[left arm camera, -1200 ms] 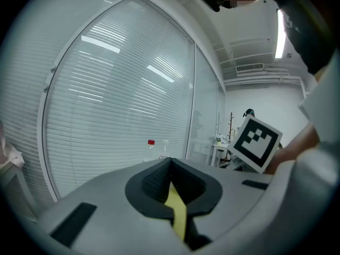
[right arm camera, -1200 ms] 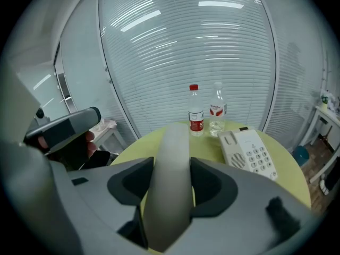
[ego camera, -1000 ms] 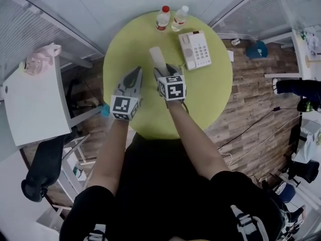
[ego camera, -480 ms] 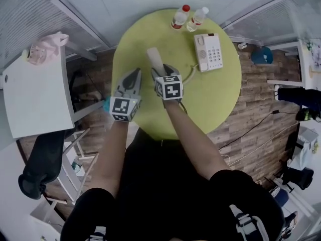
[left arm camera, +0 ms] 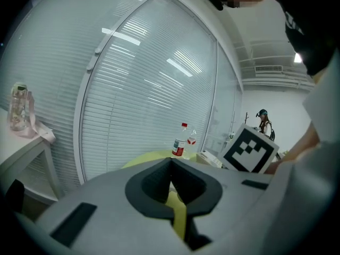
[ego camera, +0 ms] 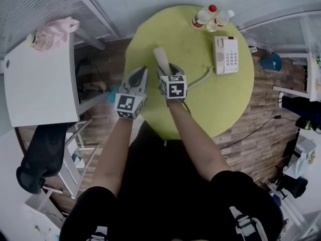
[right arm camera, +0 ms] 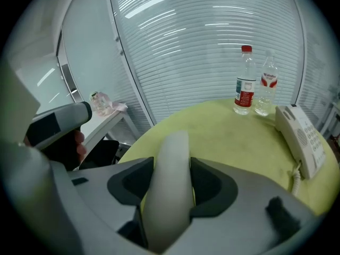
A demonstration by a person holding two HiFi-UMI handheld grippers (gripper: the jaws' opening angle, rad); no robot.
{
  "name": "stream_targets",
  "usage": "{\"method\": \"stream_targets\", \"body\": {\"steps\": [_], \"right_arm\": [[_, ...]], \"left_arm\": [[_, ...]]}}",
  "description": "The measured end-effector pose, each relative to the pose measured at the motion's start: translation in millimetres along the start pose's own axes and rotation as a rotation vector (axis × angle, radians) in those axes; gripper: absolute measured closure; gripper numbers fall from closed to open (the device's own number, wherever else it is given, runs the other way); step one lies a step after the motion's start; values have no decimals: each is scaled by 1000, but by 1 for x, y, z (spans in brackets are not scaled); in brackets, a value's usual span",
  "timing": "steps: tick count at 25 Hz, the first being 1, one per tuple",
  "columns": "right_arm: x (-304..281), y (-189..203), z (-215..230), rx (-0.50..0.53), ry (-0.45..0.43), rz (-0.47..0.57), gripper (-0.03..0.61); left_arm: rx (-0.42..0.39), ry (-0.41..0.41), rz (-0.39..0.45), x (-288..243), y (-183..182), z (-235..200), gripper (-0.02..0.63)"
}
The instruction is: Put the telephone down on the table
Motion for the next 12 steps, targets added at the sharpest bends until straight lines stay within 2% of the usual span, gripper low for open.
{"method": "stream_targets", "body": {"steps": [12], "right_arm": [[-32, 15, -17, 5, 7, -51, 356]], "left_arm": [[32, -9, -15, 9, 17, -24, 604]]}}
Point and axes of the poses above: the fingertips, and each gripper's own axes: x backward along the fingers, z to its right, y out of its underside, the point moved 9 cm from there along x, backward along the fingers, and after that the axes turned 12 degrees about x, right-handed, at the moved point
